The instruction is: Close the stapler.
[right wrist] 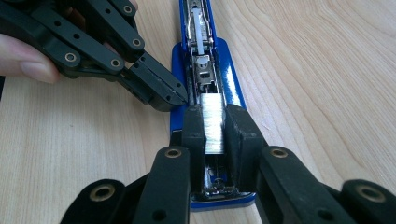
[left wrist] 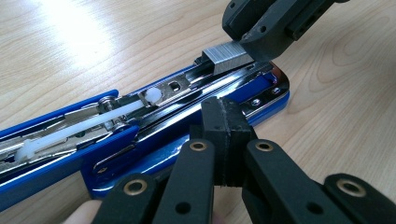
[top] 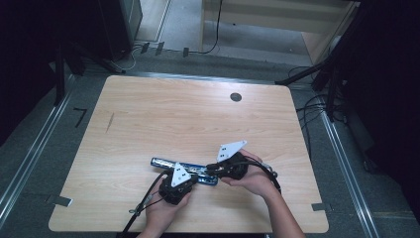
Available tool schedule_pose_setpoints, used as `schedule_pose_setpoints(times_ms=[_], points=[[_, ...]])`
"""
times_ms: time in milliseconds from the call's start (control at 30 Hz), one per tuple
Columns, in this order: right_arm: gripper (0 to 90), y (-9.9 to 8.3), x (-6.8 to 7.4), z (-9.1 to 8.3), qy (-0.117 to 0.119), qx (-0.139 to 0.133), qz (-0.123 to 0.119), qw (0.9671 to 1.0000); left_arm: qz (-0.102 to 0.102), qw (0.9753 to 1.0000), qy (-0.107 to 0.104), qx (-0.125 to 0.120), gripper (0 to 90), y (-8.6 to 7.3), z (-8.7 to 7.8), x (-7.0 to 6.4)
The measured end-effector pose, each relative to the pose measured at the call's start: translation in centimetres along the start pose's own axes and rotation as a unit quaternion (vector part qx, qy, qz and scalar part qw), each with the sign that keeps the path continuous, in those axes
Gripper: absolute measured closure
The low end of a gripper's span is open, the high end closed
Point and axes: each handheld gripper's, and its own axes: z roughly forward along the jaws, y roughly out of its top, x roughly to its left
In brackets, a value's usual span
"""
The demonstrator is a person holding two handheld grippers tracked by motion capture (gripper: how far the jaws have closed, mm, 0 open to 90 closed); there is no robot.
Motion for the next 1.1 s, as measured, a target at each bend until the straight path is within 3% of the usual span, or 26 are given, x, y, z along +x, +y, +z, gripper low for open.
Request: schedule_pose_setpoints(times_ms=[400,1100], points=[[76.9,-0.01,-0.14,0.03,0.002,0.000,0.010,0.9999,0.000,1.0000,-0.001,-0.001,90.0,0.00,0.01,-0.01],[79.7,-0.06,0.04,-0.06,0.007,-0.007,0.012,0.9999,-0.004,1.0000,-0.001,-0.001,90.0,-0.02,0.01,-0.01]])
